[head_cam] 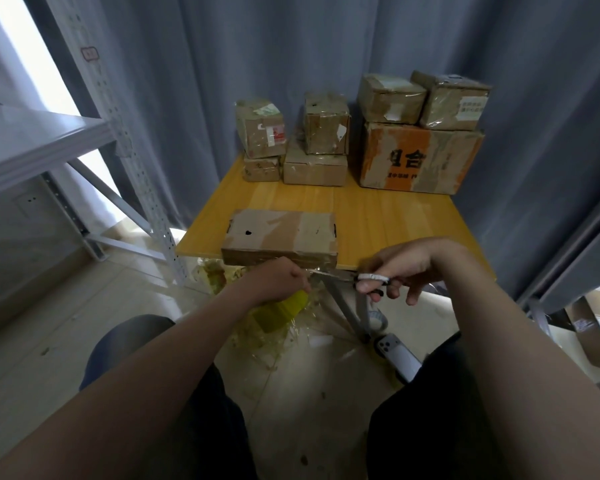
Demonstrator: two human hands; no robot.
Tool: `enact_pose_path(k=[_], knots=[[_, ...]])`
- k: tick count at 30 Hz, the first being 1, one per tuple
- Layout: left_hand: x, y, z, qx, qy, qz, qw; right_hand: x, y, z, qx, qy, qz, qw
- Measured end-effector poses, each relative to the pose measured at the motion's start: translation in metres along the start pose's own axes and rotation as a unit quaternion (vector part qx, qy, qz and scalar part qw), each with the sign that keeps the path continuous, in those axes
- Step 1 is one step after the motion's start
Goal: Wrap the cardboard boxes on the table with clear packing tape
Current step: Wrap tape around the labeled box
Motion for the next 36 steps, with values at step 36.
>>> enact_pose_path(k=[36], knots=[[-0.014,-0.014,0.016,-0.113,-0.033,-0.044,0.992,0.034,-0.07,-0.043,-0.113,0.466,-0.17,0.861]])
Point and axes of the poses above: each hand's wrist, its own x-axis towards the middle knuckle, its own z-axis out of the palm, y = z × x, the point moved 9 cm from there along x, towards the middle knuckle, and after that the axes turned 9 degrees about -x, right-handed, at the moved point
